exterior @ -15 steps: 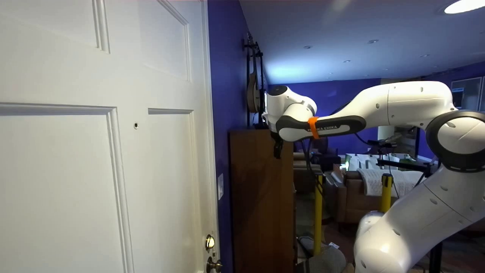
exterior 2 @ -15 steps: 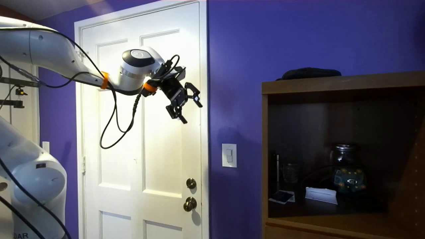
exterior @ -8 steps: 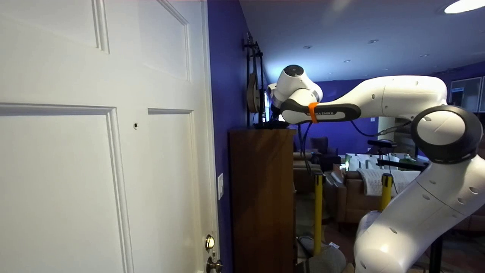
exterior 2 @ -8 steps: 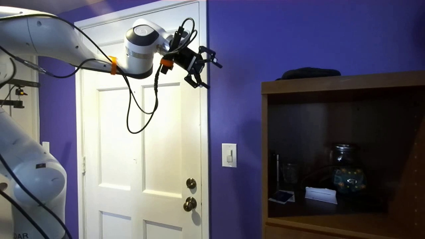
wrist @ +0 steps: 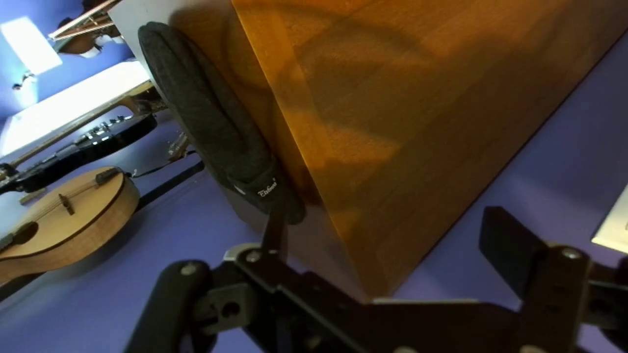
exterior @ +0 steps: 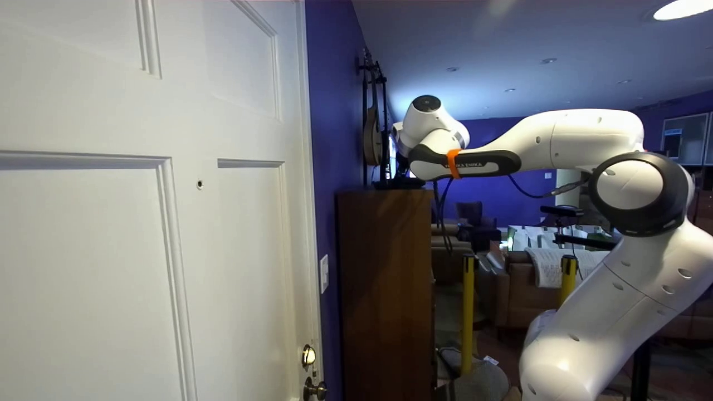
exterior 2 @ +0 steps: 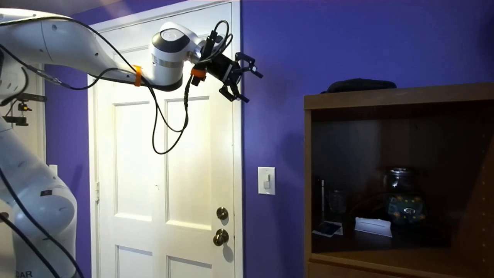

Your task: Hang the head sock on the door

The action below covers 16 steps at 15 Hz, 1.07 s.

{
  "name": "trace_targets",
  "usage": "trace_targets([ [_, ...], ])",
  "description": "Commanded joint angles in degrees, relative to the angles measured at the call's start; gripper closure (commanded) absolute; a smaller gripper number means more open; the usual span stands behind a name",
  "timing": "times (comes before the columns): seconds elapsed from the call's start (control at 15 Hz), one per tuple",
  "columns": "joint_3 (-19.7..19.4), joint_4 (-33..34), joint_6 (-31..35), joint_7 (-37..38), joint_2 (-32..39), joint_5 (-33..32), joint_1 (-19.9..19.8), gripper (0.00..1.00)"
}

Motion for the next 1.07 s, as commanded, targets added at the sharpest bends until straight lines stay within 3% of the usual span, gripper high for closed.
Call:
trace_targets([
  [0.0,-1.51,7.86,0.36,0.31,5.74,2.91,-1.06,0.0],
  [0.2,-5.39,15.46,0.69,-6.11,10.71,9.18,0.59,0.0],
  [0.33,-7.95,19.83,-1.39,-14.36,13.97,16.06,1.78,0.0],
  [0.8,-13.2,32.02,-2.74,-37.67,24.92,36.15,-0.34,0.0],
  [0.87,-12.91,33.42,-2.35,-36.83,26.47,36.45,-1.73,0.0],
  [0.93,-10.45,28.27,-0.94,-34.41,22.66,33.91,-2.46,0.0],
  [1.0,-10.59,29.57,-0.97,-35.11,23.88,34.78,-3.09,0.0],
])
